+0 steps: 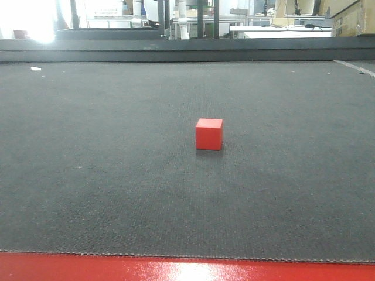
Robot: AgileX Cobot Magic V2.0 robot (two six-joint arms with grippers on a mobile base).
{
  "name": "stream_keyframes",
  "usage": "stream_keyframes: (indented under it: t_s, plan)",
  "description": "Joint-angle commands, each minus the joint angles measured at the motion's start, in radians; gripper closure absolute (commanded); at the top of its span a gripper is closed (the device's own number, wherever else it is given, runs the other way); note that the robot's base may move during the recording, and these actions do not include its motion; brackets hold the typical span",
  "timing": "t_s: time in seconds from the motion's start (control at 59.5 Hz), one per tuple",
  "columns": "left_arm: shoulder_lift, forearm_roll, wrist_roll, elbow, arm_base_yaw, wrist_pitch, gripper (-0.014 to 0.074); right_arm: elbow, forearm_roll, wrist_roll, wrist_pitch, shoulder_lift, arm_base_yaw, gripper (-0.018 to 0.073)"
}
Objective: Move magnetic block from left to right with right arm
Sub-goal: 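Lower the open right gripper toward the red cube on the table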
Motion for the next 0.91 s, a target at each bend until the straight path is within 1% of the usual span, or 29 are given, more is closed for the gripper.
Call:
stream_keyframes:
  t_s: [0.0, 0.773, 0.891]
  plan:
    - [-0.015, 0.0, -0.004, 0.009, -0.001, -0.089, 0.0713, -0.005, 0.0, -0.008, -0.087, -0.02, -0.008, 0.0491]
    - [-0.015, 0.0, -0.004, 0.009, -0.001, -0.089, 0.0713, -0.005, 0.0, -0.008, -0.087, -0.02, -0.008, 0.0491]
    - [-0.015, 0.0, -0.004, 0.009, -0.001, -0.089, 0.0713, -0.005, -0.002, -0.008, -0.123, -0.02, -0.008, 0.0491]
